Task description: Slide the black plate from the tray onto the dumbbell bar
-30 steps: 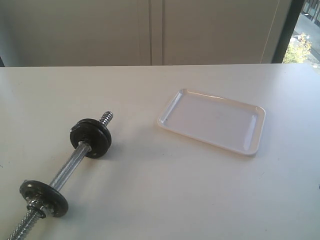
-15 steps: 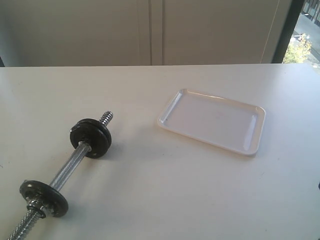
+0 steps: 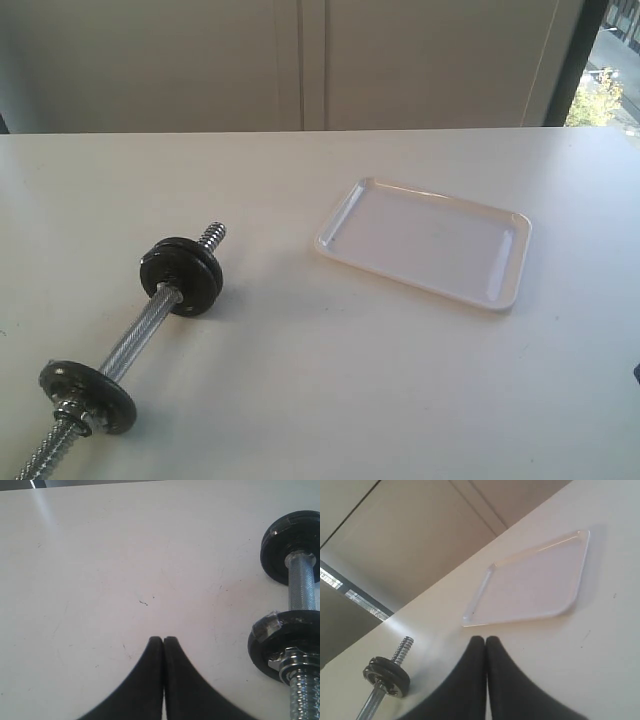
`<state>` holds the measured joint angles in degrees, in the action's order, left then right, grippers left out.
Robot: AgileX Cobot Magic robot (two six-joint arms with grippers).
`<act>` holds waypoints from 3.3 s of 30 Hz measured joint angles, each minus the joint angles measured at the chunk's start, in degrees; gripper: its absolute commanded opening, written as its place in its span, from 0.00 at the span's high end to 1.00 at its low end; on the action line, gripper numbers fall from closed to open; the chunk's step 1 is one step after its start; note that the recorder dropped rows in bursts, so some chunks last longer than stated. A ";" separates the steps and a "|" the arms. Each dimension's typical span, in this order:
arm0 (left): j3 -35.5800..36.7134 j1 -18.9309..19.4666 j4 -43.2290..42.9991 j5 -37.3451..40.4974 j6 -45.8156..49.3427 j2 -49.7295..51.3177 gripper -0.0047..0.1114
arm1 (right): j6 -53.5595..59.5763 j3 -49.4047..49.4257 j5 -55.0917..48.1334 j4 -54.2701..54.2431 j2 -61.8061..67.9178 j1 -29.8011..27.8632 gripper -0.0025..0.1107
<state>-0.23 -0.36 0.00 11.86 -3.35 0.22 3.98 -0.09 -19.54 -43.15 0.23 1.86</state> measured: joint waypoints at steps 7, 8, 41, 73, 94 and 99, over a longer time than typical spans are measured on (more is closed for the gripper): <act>0.00 0.00 0.00 0.00 0.00 0.00 0.96 | -0.12 0.00 -0.34 31.81 0.00 0.00 0.98; 0.00 0.00 0.00 0.00 0.00 0.00 0.96 | -0.12 0.00 -0.45 33.84 0.00 0.00 0.98; 0.00 0.00 0.00 0.00 0.00 0.00 0.96 | -0.25 0.00 -0.88 39.89 0.00 -3.50 0.98; 0.00 4.28 0.00 -0.11 0.73 0.00 0.96 | 5.58 0.00 -0.88 40.01 0.00 -3.50 0.98; 0.00 4.28 0.00 -0.11 0.73 0.00 0.96 | 5.34 0.00 -0.88 40.01 0.00 -1.28 0.98; 0.00 4.28 0.00 -0.11 0.73 0.00 0.96 | 5.05 0.00 -0.88 40.01 0.00 -1.28 0.98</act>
<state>-0.23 3.92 0.00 11.75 -2.61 0.22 9.03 -0.09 -20.42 -3.14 0.23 0.58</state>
